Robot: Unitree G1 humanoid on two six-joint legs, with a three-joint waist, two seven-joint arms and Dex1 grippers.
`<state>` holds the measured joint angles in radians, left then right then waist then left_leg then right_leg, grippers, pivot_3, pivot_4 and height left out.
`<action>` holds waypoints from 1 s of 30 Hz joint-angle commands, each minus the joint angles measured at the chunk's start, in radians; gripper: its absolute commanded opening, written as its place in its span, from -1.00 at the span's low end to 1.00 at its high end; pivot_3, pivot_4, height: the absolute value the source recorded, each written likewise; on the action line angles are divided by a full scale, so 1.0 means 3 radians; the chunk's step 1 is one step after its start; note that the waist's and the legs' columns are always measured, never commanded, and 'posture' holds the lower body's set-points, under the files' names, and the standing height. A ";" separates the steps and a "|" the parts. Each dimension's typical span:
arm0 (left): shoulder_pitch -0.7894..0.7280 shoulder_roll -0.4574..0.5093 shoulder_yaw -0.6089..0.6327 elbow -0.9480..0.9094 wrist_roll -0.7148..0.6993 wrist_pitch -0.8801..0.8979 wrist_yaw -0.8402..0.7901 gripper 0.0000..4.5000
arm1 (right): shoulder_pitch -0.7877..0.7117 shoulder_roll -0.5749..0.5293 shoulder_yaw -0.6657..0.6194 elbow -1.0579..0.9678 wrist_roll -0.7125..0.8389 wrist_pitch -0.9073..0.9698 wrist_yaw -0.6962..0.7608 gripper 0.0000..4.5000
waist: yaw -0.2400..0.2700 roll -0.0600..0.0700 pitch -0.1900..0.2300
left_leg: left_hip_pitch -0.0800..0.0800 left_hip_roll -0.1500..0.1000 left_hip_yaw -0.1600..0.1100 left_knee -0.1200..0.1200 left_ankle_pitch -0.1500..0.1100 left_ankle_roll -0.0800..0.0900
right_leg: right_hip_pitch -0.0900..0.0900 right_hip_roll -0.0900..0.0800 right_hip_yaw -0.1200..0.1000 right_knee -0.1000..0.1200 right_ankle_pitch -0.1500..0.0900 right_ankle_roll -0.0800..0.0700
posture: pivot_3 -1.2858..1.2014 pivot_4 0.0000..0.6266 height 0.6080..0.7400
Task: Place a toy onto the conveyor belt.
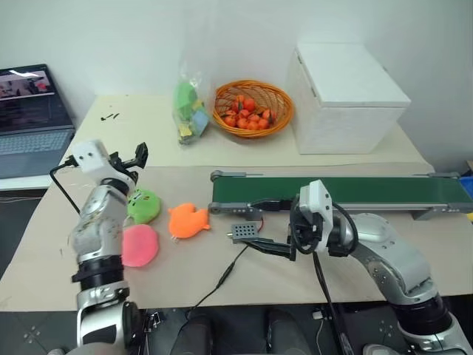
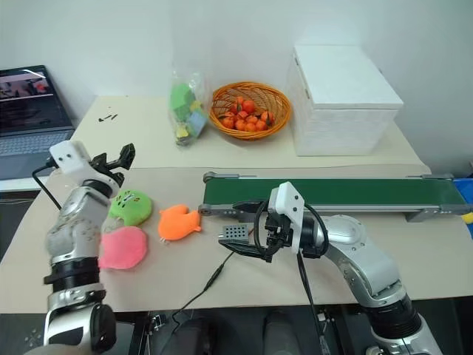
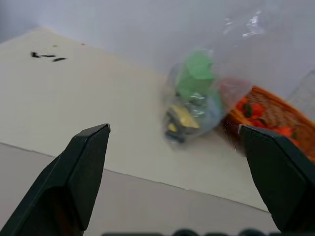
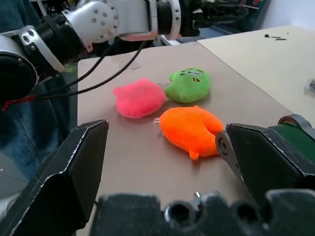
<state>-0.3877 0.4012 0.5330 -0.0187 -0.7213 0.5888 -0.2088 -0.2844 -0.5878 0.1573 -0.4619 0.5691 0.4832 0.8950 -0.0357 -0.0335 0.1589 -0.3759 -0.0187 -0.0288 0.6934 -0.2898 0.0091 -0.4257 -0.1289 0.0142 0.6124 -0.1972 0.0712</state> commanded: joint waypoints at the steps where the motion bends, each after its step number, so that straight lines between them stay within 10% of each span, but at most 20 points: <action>1: 0.0362 0.0382 0.0703 -0.0378 -0.0770 0.0536 -0.0127 0.98 | 0.0020 -0.0004 -0.0111 -0.0001 0.0020 -0.0047 0.0022 1.00 | -0.0024 0.0000 0.0000 | 0.0000 0.0001 0.0000 -0.0002 -0.0001 0.0001 | -0.0005 0.0001 -0.0001 0.0003 0.0000 0.0000 | 0.03 -0.52 0.80; 6: 0.0959 0.0447 0.1331 -0.0625 -0.1911 0.0953 -0.0060 0.98 | 0.0065 -0.0027 -0.0178 0.0074 0.0033 -0.0035 0.0040 1.00 | 0.0017 0.0002 0.0002 | 0.0007 0.0002 0.0000 0.0000 -0.0002 0.0001 | 0.0005 0.0001 -0.0002 -0.0002 -0.0001 -0.0001 | 0.03 -0.52 0.80; 11: 0.2433 -0.0287 0.1444 -0.0859 -0.2973 0.1293 -0.0519 0.98 | 0.0063 -0.0074 -0.0204 0.0163 0.0003 -0.0045 0.0095 1.00 | 0.0048 0.0005 0.0001 | 0.0023 0.0002 0.0007 0.0000 -0.0007 -0.0003 | 0.0015 -0.0003 0.0004 -0.0008 -0.0003 -0.0004 | 0.03 -0.52 0.80; 19: 0.2966 -0.1063 0.0919 -0.0271 -0.2314 0.0794 -0.0822 0.98 | 0.0062 -0.0071 -0.0255 0.0161 0.0085 0.0047 0.0041 1.00 | 0.0161 0.0005 -0.0001 | 0.0024 0.0002 0.0015 0.0005 -0.0011 -0.0006 | 0.0022 0.0001 -0.0021 -0.0004 -0.0021 -0.0045 | 0.03 -0.52 0.80; 30: 0.2650 -0.0951 0.0648 -0.0167 -0.2211 0.0622 -0.0791 0.98 | 0.0005 -0.0050 -0.0335 0.0182 0.0108 0.0064 0.0029 1.00 | 0.0161 0.0021 -0.0012 | 0.0024 0.0002 0.0005 0.0009 -0.0007 -0.0002 | 0.0025 0.0003 -0.0019 -0.0002 -0.0016 -0.0041 | 0.03 -0.52 0.80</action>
<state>0.4277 0.1008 0.7494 -0.0749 -1.3768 0.7688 -0.4644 -0.2648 -0.6088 0.0918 -0.3845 0.5850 0.5111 0.9091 0.0127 -0.0273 0.1553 -0.3687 -0.0181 -0.0277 0.6960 -0.2918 0.0085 -0.4182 -0.1279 0.0087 0.6116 -0.2014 0.0600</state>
